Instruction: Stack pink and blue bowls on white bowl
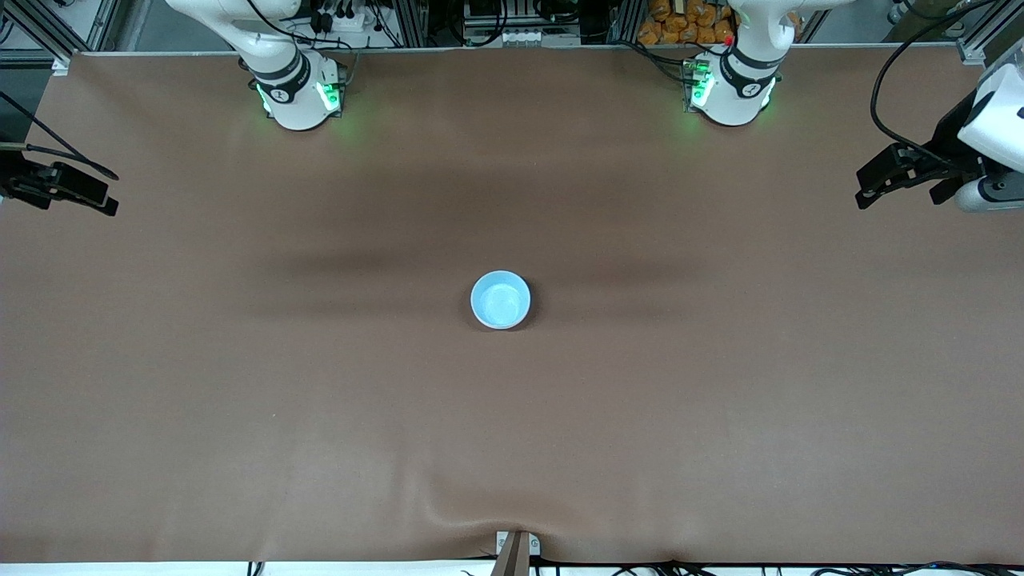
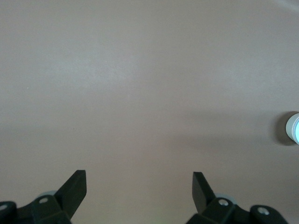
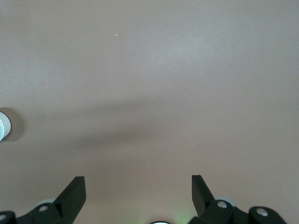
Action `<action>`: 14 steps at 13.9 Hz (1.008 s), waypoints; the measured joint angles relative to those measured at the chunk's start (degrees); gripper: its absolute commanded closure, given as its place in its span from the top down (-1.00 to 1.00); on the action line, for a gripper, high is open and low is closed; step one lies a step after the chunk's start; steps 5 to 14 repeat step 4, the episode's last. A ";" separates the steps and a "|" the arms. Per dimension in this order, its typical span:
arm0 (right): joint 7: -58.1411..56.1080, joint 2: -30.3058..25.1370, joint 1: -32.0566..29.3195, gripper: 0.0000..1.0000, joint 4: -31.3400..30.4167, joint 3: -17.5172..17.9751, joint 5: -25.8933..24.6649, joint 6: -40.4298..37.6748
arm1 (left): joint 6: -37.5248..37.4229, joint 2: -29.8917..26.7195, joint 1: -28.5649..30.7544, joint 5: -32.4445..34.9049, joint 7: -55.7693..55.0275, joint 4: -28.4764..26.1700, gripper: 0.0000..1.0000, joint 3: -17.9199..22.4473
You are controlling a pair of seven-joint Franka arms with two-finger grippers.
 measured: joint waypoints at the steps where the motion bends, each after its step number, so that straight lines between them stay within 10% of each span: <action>1: -0.01 0.00 0.00 1.00 0.14 0.02 0.00 0.00 | 0.02 0.00 -0.04 0.00 0.00 0.25 1.00 -0.01; 14: -0.05 0.00 0.00 1.00 0.42 0.04 0.00 0.00 | 0.01 -0.01 -0.14 0.00 0.00 0.89 1.00 -0.08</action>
